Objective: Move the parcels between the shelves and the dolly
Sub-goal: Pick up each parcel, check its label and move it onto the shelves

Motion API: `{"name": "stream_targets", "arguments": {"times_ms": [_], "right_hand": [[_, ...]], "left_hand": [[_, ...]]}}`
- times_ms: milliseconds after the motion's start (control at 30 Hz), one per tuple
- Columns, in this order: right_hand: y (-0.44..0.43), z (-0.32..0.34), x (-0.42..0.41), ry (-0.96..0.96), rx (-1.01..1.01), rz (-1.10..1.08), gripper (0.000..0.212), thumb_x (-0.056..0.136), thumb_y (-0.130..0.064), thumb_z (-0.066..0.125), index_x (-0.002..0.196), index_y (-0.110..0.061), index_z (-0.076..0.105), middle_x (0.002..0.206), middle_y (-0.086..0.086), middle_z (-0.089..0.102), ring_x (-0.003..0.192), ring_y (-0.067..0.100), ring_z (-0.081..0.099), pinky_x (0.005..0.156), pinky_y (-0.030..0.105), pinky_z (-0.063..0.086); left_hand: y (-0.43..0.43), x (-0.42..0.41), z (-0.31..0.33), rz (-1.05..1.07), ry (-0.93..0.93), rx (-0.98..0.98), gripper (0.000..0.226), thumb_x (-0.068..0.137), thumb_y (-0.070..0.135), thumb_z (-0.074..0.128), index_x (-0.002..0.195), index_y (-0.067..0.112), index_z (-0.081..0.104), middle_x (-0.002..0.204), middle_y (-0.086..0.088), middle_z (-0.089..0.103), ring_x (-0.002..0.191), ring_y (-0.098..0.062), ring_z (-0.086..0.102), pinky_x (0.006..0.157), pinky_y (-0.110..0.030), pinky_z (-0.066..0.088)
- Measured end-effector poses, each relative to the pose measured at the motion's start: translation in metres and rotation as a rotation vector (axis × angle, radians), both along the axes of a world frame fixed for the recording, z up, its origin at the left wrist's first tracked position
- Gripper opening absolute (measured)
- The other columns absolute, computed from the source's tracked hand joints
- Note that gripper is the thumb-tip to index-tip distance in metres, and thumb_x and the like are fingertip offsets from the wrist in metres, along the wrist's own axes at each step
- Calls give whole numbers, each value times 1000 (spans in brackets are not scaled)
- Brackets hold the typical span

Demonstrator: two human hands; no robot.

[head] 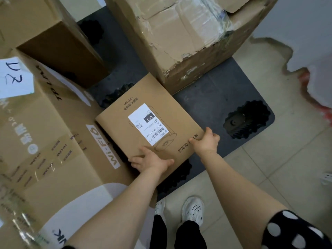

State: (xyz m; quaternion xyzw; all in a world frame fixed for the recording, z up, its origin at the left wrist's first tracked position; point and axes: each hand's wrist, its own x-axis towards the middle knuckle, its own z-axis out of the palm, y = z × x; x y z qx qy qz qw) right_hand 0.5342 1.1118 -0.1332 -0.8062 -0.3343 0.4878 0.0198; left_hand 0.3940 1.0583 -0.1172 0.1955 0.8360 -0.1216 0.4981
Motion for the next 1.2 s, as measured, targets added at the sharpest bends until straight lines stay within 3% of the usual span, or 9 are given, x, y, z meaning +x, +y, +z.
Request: {"name": "stream_targets", "arguments": {"times_ms": [67,133,233,333,500,767,933,1100,1200], "right_hand": [[-4,-2,-8,59,-23,-126,84,85,-16,70,150,-25,19,145,14,23,121,34,47,102,42,43],[-7,-5,-14,99,-24,-121,86,86,-15,68,151,-29,14,141,13,38,120,33,50,102,44,43],[-5,-8,-20,109,10,-100,84,87,-14,66,151,-25,12,135,9,51,123,29,50,102,45,43],[4,-8,-27,139,51,-89,74,91,-12,61,150,-22,16,133,7,52,120,28,52,91,36,46],[15,-13,-53,196,106,-134,75,93,-10,57,151,-19,9,138,9,48,127,27,47,105,42,38],[35,-23,-88,274,142,-168,80,94,-10,56,153,-25,3,142,8,44,131,28,44,107,48,40],[51,-20,-101,294,121,-107,76,98,-8,49,153,-20,-2,147,7,39,136,24,37,113,39,29],[64,-14,-115,339,80,-20,78,100,-4,41,151,-22,-15,151,4,34,139,22,33,113,36,24],[69,-12,-120,355,59,41,79,98,2,36,149,-23,-20,149,4,35,135,21,35,111,33,27]], "left_hand": [[1,-1,-2,-169,-12,-21,135,67,56,78,149,16,-21,149,-32,-24,142,-44,-18,117,-45,-3],[1,-4,-4,-261,-21,-32,141,63,58,80,147,16,-25,148,-30,-30,140,-45,-22,118,-47,-6],[6,-7,-4,-291,-83,-30,144,64,51,83,144,19,-32,145,-25,-40,138,-45,-27,116,-51,2],[17,-15,-5,-400,-101,20,147,63,41,86,141,21,-36,141,-24,-46,136,-40,-34,115,-54,10],[34,-41,-16,-634,-24,51,151,61,34,89,139,20,-40,140,-23,-47,135,-40,-35,112,-60,14],[58,-70,-36,-675,173,123,133,74,28,81,144,22,-31,147,-23,-37,141,-39,-25,109,-59,22],[73,-90,-39,-694,212,181,119,82,13,73,147,21,-26,149,-25,-32,143,-38,-20,109,-56,24],[88,-110,-36,-696,209,183,128,76,15,80,147,20,-27,150,-24,-31,143,-38,-19,110,-54,26],[94,-119,-37,-688,221,199,123,78,11,77,148,21,-24,151,-23,-29,144,-38,-17,111,-53,25]]}}
